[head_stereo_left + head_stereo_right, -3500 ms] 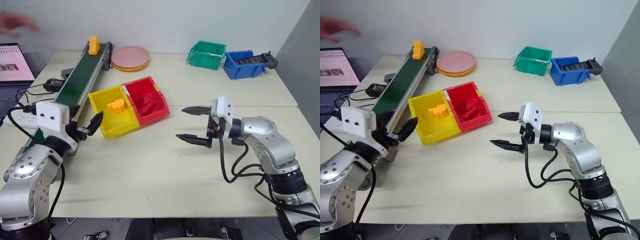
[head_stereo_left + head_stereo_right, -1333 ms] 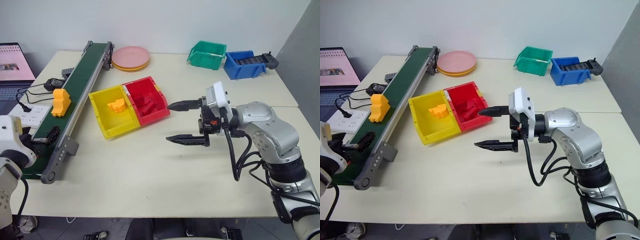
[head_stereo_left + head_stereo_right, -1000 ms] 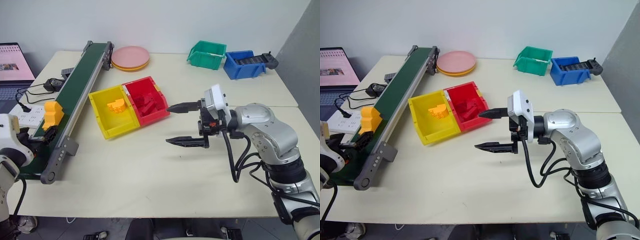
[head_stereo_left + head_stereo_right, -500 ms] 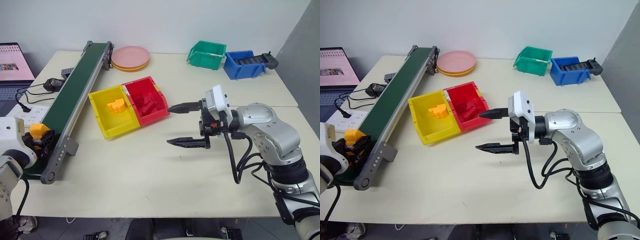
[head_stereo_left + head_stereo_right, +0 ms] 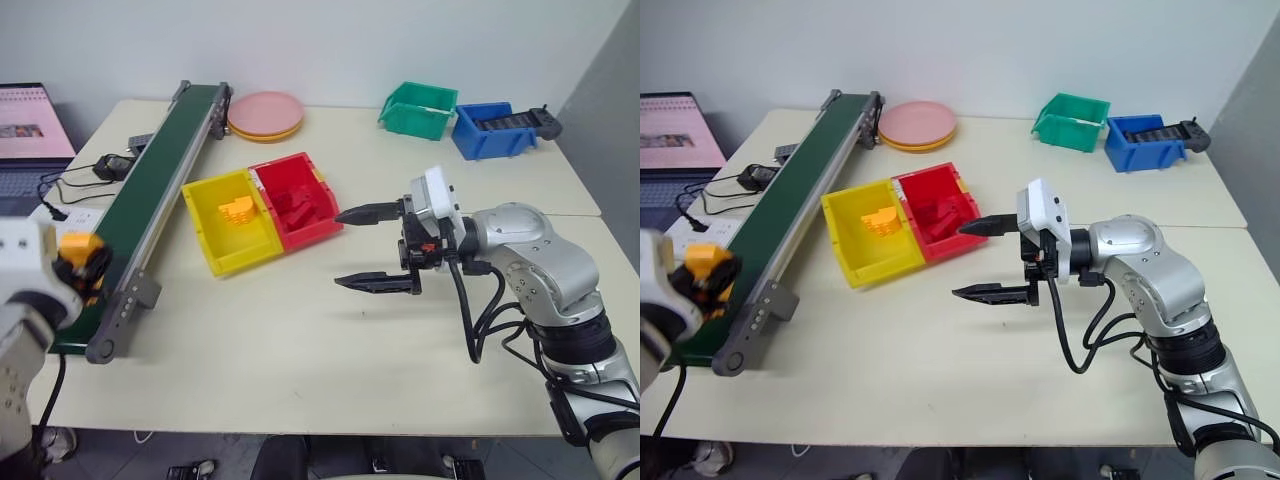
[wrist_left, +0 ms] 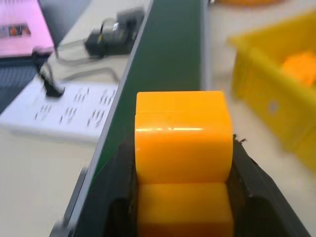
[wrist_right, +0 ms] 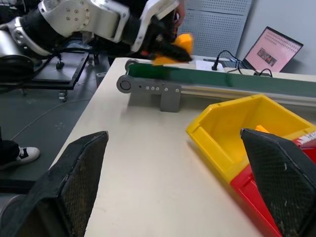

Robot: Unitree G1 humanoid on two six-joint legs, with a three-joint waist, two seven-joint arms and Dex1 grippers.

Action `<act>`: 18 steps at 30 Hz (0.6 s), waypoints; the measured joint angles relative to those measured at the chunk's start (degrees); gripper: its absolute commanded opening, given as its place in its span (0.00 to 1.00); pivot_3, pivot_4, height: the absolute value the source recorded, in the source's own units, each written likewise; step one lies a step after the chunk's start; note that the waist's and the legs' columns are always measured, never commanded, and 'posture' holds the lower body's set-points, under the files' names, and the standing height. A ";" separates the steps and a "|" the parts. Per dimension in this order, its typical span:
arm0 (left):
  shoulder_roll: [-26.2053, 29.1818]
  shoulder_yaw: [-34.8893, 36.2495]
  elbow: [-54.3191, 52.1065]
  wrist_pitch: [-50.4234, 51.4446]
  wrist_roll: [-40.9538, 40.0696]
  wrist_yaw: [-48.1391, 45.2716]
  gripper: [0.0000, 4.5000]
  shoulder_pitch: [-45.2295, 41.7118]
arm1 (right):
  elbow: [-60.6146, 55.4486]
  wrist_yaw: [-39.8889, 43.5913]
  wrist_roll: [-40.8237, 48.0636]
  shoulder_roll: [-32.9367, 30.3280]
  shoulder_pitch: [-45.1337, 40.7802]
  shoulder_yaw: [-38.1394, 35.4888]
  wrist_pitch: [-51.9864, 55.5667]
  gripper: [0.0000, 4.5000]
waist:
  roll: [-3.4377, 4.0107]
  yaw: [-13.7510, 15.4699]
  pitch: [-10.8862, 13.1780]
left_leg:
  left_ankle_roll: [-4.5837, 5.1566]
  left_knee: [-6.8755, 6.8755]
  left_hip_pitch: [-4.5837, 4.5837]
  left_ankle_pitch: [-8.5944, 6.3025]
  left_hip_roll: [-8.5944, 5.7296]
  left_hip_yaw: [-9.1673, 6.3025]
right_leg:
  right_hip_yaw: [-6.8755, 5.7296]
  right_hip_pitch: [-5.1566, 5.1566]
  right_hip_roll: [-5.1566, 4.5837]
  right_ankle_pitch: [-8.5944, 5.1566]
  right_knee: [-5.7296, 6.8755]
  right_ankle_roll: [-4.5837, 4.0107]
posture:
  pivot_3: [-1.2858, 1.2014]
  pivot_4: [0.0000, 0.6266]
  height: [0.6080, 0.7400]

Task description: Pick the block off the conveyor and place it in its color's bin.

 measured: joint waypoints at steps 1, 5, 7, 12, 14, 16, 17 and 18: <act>-0.02 -1.42 -0.55 0.56 -0.79 0.01 0.34 -2.39 | -0.06 -0.05 -0.32 -0.31 -0.03 -0.01 -0.02 1.00 | -0.01 0.03 -0.01 | 0.00 0.00 0.01 0.00 -0.02 0.03 | 0.04 0.01 -0.01 0.00 -0.01 0.00 | 0.52 0.24 1.00; -2.42 -9.46 2.69 0.59 -0.67 0.54 0.34 -10.74 | -1.09 -1.29 -0.83 -3.25 1.05 -0.83 0.43 1.00 | 0.00 0.09 0.00 | 0.00 -0.01 -0.07 0.00 0.01 0.10 | 0.06 -0.08 0.00 0.00 -0.04 0.00 | 0.52 0.24 1.00; -4.13 -13.59 6.22 -0.61 0.74 1.15 0.34 -13.66 | -2.48 -2.18 -0.82 -4.06 1.50 -1.56 0.99 1.00 | 0.01 -0.05 0.00 | 0.00 -0.01 -0.06 0.00 0.01 0.13 | 0.12 -0.09 0.02 0.00 -0.03 0.00 | 0.52 0.24 1.00; -7.91 -21.55 16.06 -6.98 7.42 2.59 0.34 -18.13 | -5.92 -4.43 -0.70 -6.95 3.97 -3.03 3.20 1.00 | 0.00 -0.28 0.00 | 0.01 0.00 -0.05 0.00 0.02 0.16 | 0.14 -0.11 0.02 0.00 -0.02 0.00 | 0.52 0.24 1.00; -7.95 -23.35 17.72 -8.39 8.98 2.50 0.34 -18.37 | -6.67 -4.97 -0.63 -7.47 4.47 -3.63 3.91 1.00 | 0.00 -0.30 0.00 | 0.01 0.00 -0.06 0.00 0.02 0.16 | 0.14 -0.11 0.03 0.00 -0.02 0.00 | 0.52 0.24 1.00; -7.97 -24.38 19.24 -9.90 10.43 2.08 0.42 -18.46 | -7.46 -5.33 -0.56 -8.12 5.10 -4.29 4.56 1.00 | 0.00 -0.27 0.00 | 0.00 0.01 -0.08 0.00 0.02 0.16 | 0.14 -0.11 0.03 0.00 -0.02 0.00 | 0.52 0.24 1.00; -8.01 -24.51 19.95 -10.59 10.84 1.82 0.50 -18.47 | -7.65 -5.57 -0.55 -8.31 5.22 -4.44 4.81 1.00 | 0.00 -0.26 0.00 | 0.00 0.01 -0.08 0.00 0.02 0.16 | 0.14 -0.11 0.03 0.00 -0.02 0.00 | 0.52 0.24 1.00; -8.16 -24.51 20.47 -11.00 10.96 1.46 0.52 -18.50 | -7.90 -5.77 -0.55 -8.50 5.42 -4.52 4.94 1.00 | 0.00 -0.24 0.00 | 0.00 0.02 -0.08 0.01 0.02 0.15 | 0.13 -0.11 0.03 0.00 -0.01 0.00 | 0.52 0.24 1.00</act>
